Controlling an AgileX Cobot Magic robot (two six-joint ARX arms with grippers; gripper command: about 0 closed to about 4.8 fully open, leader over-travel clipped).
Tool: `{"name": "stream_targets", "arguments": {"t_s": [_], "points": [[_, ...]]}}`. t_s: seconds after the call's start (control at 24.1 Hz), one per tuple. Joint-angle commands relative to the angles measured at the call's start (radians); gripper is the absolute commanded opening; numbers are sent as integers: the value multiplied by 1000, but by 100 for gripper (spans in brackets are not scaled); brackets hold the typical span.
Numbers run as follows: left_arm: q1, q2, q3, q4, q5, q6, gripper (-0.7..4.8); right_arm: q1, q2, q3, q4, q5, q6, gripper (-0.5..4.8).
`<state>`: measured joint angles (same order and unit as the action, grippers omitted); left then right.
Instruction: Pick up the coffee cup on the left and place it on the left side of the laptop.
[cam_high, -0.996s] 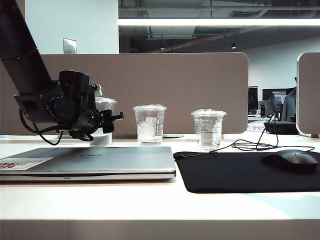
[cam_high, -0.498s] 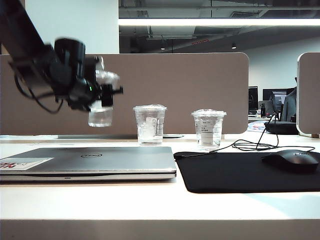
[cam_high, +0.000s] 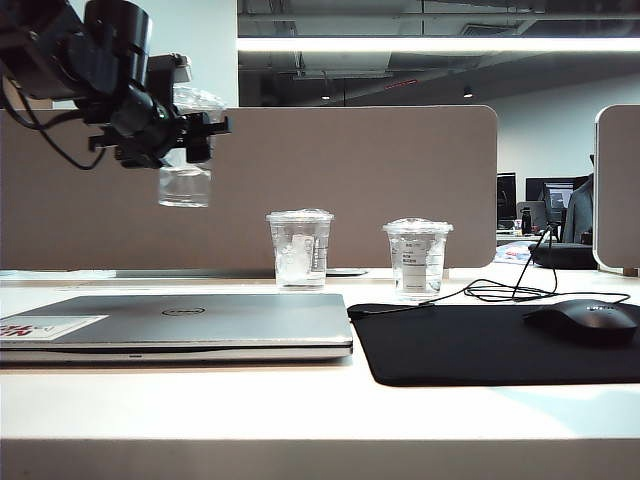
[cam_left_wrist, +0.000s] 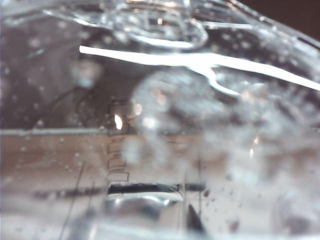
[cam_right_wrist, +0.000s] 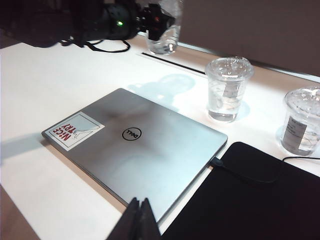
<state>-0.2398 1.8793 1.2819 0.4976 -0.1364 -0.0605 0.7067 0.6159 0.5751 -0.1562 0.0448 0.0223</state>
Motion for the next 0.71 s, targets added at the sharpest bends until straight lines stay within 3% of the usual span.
{"name": "stream_targets", "arguments": {"t_s": [0.04, 0.25, 0.71], "points": [[9, -64, -93, 47, -35, -8, 209, 1, -3, 5, 18, -30, 3, -3], [46, -204, -340, 220, -74, -7, 209, 1, -3, 5, 18, -51, 3, -3], [146, -397, -631, 305, -92, -20, 209, 2, -2, 5, 17, -74, 3, -3]]}}
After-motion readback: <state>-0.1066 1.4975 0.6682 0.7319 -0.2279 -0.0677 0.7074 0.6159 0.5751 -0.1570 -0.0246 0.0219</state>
